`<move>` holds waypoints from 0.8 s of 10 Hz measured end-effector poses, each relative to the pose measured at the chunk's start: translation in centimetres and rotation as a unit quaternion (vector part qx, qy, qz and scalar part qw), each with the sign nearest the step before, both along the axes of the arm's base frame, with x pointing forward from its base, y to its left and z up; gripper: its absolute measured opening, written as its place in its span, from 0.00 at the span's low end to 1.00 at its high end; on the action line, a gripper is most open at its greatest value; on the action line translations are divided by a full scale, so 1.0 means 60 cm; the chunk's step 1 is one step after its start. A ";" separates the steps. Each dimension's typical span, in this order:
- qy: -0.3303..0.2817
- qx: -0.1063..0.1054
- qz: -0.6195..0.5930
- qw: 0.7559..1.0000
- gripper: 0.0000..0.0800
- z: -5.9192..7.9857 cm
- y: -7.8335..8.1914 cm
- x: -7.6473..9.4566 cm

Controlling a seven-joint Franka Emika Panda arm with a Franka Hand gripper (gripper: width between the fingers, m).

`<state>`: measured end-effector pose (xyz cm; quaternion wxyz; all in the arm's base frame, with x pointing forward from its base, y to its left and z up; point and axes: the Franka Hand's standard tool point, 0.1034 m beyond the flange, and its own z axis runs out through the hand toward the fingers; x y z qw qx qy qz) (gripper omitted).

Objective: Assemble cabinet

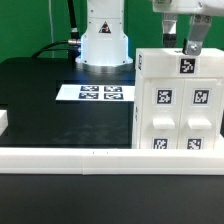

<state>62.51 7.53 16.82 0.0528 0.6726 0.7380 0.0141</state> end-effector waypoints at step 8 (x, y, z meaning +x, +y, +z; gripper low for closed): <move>0.010 -0.001 -0.008 1.000 1.00 -0.020 -0.008 -0.008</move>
Offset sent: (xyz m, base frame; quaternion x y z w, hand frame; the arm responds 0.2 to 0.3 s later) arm -0.0025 0.0025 -0.0079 -0.0020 0.0079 0.0034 1.0000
